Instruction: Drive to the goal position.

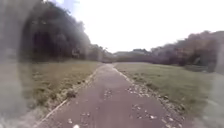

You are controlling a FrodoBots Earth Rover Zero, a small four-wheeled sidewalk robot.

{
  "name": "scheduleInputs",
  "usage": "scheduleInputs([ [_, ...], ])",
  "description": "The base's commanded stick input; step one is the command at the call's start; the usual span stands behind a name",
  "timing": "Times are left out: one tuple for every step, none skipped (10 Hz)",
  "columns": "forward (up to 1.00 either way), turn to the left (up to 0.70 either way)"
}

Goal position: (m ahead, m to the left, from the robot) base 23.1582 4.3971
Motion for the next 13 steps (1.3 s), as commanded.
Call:
scheduleInputs([
  [1.0, 0.0],
  [1.0, 0.0],
  [1.0, 0.0],
  [1.0, 0.0],
  [1.0, 0.0],
  [1.0, 0.0],
  [1.0, 0.0],
  [1.0, 0.0],
  [1.0, 0.0],
  [1.0, 0.0],
  [1.0, 0.0],
  [1.0, 0.0],
  [1.0, 0.0],
])
